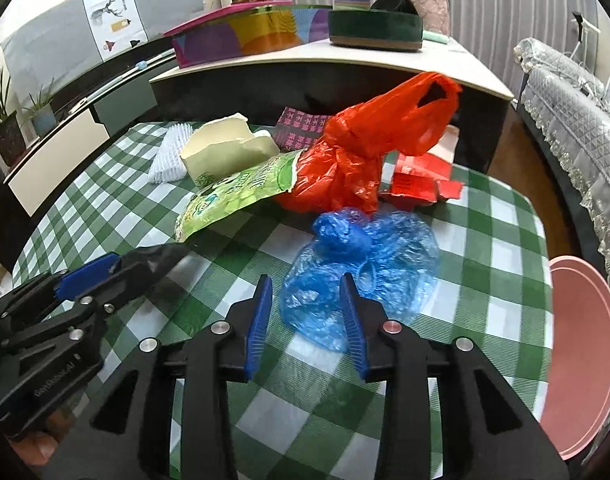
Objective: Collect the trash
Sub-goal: 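Lower the right gripper onto the blue plastic bag and close it while the left gripper holds the black bag, then lift the blue bag with the right gripper and carry both bags toward the pink bin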
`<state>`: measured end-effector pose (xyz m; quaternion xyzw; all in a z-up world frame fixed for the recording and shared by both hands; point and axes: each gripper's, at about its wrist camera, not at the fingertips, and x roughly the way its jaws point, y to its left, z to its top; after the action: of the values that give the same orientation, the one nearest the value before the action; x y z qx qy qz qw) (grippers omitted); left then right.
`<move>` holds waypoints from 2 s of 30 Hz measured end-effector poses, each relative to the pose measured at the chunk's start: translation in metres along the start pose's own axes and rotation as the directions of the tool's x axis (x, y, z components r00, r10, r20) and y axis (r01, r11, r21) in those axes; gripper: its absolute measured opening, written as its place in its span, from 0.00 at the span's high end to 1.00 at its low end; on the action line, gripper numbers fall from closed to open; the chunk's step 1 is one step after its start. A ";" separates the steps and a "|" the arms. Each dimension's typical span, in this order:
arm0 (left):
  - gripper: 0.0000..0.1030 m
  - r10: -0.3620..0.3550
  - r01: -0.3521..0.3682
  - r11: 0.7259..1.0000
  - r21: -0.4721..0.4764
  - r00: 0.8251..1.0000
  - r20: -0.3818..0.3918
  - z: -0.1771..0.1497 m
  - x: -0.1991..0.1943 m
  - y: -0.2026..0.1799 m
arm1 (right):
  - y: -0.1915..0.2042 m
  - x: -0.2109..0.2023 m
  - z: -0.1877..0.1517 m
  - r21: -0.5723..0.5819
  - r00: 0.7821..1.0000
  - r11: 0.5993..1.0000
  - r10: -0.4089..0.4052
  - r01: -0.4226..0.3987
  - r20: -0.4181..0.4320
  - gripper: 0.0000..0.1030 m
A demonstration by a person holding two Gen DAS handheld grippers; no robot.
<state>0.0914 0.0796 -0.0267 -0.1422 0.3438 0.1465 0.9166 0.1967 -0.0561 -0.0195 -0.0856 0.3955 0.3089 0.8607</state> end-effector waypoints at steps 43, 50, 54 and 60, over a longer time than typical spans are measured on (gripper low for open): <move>0.63 -0.065 0.055 0.992 0.117 0.995 0.079 -0.010 -0.034 -0.041 | -0.049 -0.079 -0.024 0.088 0.984 0.989 -0.127 0.116 0.122 0.99; 0.63 -0.099 0.086 0.986 0.143 0.992 0.081 -0.012 -0.033 -0.059 | -0.066 -0.094 -0.031 0.115 0.980 0.985 -0.146 0.131 0.136 0.99; 0.63 -0.121 0.107 0.981 0.160 0.990 0.079 -0.013 -0.030 -0.072 | -0.078 -0.102 -0.035 0.136 0.976 0.980 -0.162 0.143 0.142 0.99; 0.63 -0.152 0.136 0.973 0.189 0.986 0.073 -0.014 -0.027 -0.093 | -0.094 -0.111 -0.039 0.162 0.970 0.974 -0.186 0.161 0.156 0.99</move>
<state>0.0980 -0.0153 -0.0039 -0.0752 0.3042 0.0535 0.9481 0.1734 -0.1975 0.0271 -0.0292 0.3336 0.2085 0.9189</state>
